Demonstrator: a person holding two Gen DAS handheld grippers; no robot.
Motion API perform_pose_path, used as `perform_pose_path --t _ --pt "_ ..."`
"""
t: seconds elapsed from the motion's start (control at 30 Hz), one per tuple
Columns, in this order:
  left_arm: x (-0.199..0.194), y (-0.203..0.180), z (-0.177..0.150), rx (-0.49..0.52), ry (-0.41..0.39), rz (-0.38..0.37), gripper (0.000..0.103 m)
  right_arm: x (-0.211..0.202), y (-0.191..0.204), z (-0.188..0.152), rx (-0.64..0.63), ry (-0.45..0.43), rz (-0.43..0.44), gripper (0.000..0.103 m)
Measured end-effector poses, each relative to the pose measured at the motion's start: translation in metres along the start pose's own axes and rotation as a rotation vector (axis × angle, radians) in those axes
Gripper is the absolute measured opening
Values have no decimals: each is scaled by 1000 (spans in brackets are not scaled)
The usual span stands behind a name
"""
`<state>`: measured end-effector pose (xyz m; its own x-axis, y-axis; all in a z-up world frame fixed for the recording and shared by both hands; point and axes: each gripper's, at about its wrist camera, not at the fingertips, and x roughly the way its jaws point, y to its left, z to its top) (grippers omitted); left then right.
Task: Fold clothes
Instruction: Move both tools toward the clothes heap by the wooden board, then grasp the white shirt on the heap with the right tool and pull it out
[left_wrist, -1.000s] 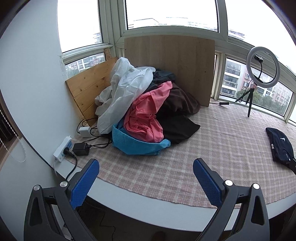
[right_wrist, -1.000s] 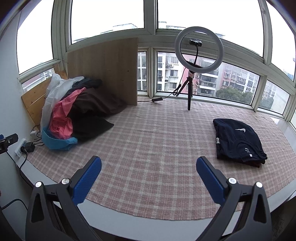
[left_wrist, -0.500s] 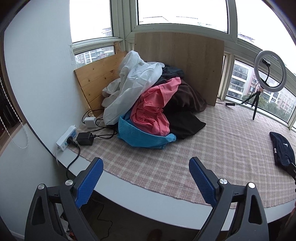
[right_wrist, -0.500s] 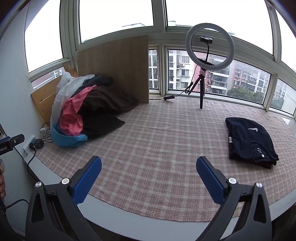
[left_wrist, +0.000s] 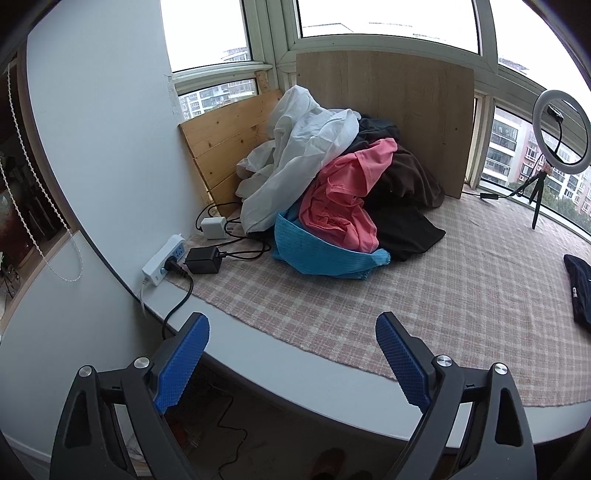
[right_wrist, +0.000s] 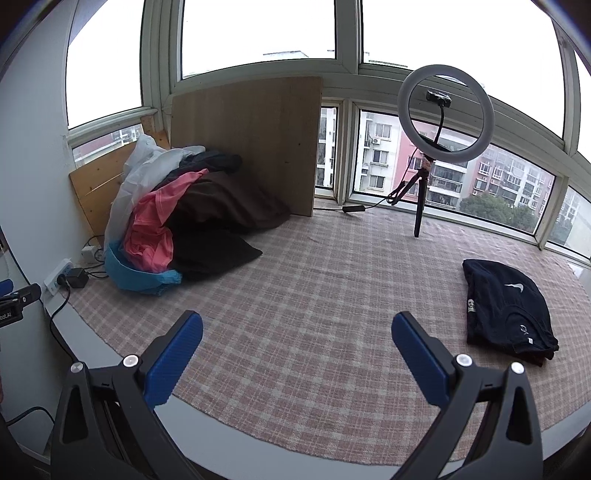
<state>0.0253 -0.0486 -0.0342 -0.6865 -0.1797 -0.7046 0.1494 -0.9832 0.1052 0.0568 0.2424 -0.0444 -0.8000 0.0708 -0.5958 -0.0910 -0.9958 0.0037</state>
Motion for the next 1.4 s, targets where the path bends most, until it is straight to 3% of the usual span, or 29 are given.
perform_pose_path --t 0.33,0.47,0.63,0.8,0.93,1.13,1.23,1.4 --pt "14 36 18 -13 -13 -2 92 34 20 26 5 17 111 103" --pt "31 55 40 -44 -40 -47 92 47 31 45 37 -15 178 103" --pt "55 78 85 -41 -102 -70 91 63 66 90 1 -72 165 101" --pt "74 101 134 -38 -183 -97 91 85 120 151 -87 -143 155 101" --pt "95 121 158 -39 -207 -116 92 118 169 198 -134 -166 205 101" --pt "131 144 165 -47 -171 -166 92 201 252 257 -220 -62 281 97" --pt "143 154 161 -55 -154 -169 92 243 299 279 -300 -41 258 97" --pt "152 177 149 -95 -121 -149 92 332 375 296 -436 73 225 97"
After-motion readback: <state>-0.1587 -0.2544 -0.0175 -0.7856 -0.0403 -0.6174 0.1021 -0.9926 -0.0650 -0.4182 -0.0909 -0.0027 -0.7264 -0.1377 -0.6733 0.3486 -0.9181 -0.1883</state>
